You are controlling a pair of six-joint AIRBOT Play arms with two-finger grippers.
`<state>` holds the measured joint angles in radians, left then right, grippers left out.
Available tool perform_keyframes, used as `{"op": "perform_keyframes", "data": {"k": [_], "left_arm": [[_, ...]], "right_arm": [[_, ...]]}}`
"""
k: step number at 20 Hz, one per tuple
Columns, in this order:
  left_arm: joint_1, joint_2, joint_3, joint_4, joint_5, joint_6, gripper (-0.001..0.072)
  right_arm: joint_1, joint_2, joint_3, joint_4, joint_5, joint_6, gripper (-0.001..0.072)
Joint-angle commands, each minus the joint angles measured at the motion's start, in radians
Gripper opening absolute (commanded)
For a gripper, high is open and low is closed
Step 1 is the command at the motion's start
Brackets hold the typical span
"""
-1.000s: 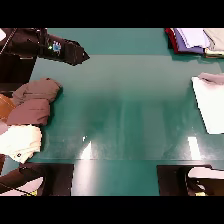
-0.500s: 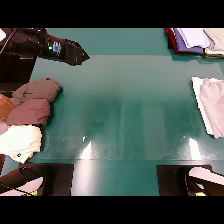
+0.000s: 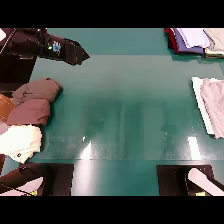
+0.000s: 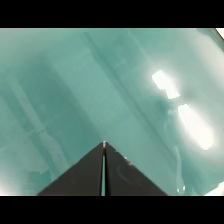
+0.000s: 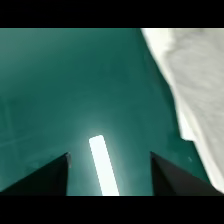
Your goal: Fold the shirts.
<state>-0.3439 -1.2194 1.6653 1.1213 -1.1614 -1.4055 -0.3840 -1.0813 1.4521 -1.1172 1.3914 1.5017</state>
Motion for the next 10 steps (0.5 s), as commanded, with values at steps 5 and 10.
{"op": "perform_keyframes", "data": {"k": [5, 10], "left_arm": [[0.0, 0.0, 0.0, -0.001, 0.002, 0.0, 0.0022], [0.0, 0.0, 0.0, -0.001, 0.002, 0.0, 0.0022]], "right_arm": [[0.399, 0.057, -0.002, 0.015, -0.088, -0.018, 0.0015], [0.463, 0.057, -0.002, 0.016, -0.085, -0.018, 0.0015]]}}
